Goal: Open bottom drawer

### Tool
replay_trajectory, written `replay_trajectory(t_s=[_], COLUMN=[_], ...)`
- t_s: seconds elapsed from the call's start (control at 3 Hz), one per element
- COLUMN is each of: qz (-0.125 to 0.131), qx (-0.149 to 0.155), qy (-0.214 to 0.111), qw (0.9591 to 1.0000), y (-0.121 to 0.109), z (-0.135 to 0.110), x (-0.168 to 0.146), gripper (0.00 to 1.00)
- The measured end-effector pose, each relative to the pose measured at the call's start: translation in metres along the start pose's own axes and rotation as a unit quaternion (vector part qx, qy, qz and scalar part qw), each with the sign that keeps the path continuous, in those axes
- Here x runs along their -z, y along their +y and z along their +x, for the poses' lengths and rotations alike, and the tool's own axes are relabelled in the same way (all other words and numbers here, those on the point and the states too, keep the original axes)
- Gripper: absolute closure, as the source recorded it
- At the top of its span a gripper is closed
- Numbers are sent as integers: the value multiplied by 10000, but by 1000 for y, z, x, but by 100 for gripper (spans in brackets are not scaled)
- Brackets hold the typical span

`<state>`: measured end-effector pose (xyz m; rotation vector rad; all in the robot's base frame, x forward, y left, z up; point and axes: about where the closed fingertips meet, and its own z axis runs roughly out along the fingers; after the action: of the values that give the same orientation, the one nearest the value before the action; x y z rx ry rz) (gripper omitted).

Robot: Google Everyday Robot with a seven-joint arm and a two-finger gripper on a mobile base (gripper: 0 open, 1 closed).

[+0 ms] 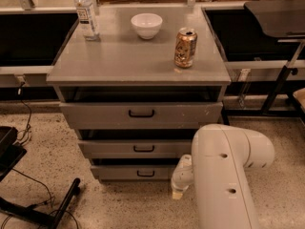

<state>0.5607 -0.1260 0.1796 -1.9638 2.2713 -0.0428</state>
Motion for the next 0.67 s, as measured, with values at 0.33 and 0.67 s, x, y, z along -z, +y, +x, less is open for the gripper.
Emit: replay_trajectory(t_s=[0.33,0.67], qz=[103,510], qx=[-4,237], qy=[-113,-221], qw=[9999,9982], y=[-6,-31], z=[-7,-20], x=[8,27], gripper=[18,0])
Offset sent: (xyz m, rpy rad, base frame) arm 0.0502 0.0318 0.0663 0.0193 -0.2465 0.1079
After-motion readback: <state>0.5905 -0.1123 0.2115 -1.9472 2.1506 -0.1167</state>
